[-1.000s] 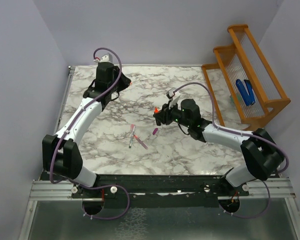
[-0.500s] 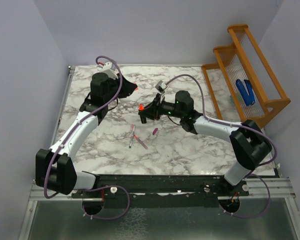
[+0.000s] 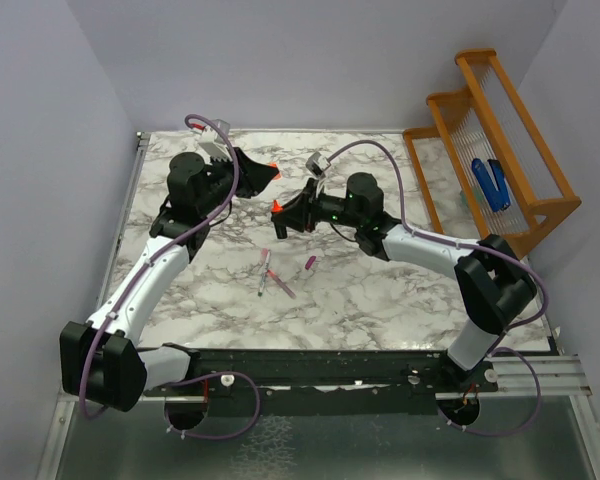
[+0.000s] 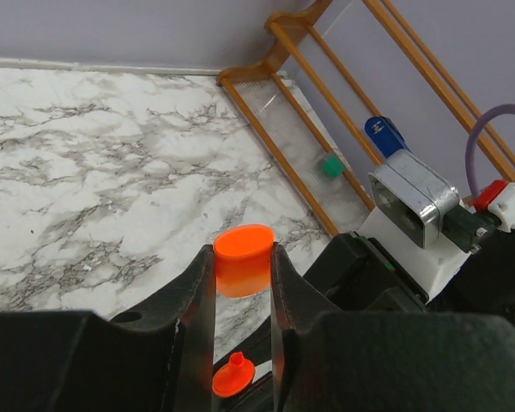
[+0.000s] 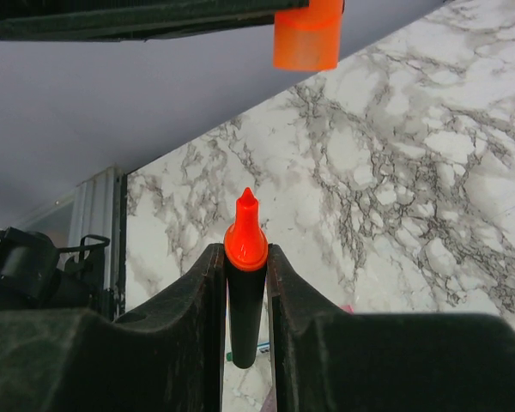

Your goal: Insert the pens into the pen caps

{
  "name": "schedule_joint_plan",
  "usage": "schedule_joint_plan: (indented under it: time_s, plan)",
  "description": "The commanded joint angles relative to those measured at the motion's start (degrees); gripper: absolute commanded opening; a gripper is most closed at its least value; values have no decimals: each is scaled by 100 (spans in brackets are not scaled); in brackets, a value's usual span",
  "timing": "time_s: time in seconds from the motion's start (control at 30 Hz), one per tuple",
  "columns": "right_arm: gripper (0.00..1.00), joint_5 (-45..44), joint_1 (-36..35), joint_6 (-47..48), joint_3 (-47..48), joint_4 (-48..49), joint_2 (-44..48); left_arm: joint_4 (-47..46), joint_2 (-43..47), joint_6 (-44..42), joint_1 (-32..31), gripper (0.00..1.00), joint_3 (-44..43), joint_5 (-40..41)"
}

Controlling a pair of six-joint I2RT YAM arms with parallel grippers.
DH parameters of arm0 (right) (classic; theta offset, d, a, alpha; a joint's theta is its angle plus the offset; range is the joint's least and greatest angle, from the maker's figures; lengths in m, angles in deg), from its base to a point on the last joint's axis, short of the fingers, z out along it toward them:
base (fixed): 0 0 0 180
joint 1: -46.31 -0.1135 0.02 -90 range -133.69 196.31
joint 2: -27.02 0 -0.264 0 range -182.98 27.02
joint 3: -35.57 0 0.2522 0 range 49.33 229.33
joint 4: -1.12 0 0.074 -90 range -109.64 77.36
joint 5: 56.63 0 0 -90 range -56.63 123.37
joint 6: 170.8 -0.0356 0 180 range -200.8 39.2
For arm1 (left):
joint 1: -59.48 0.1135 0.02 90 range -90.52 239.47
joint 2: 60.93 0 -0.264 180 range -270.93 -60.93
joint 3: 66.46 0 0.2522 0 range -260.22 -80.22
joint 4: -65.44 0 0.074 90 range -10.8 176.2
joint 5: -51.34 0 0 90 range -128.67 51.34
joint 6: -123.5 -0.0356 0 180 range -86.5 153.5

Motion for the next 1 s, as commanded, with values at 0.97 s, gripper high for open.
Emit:
schedule_joint_plan:
  time_s: [0.97]
  plan:
    - [0,-1108,-44,582,775,-1051,9,117,59,-435,-14,0,305,-79]
